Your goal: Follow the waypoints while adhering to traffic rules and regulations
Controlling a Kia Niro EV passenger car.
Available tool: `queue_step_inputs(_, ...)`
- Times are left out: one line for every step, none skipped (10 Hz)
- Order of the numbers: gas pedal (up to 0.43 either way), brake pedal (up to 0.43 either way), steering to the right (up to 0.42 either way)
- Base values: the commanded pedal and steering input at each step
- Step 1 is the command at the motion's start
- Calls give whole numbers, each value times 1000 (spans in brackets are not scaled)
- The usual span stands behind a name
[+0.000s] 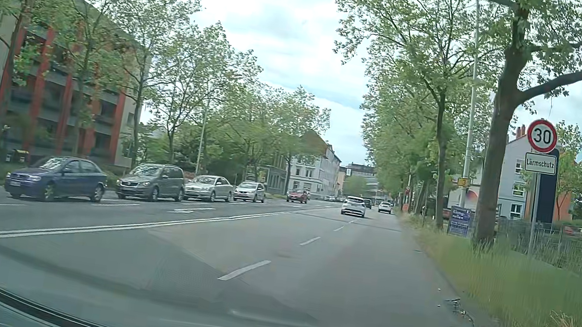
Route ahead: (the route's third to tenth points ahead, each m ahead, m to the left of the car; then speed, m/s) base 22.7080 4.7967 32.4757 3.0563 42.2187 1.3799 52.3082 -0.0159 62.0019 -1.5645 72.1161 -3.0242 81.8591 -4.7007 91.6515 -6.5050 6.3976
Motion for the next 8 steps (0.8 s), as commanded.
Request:
queue_step_inputs(130,24,194)
queue_step_inputs(118,24,173)
queue_step_inputs(110,24,143)
queue_step_inputs(87,24,119)
queue_step_inputs(79,24,90)
queue_step_inputs(79,24,65)
queue_step_inputs(79,24,52)
queue_step_inputs(79,24,35)
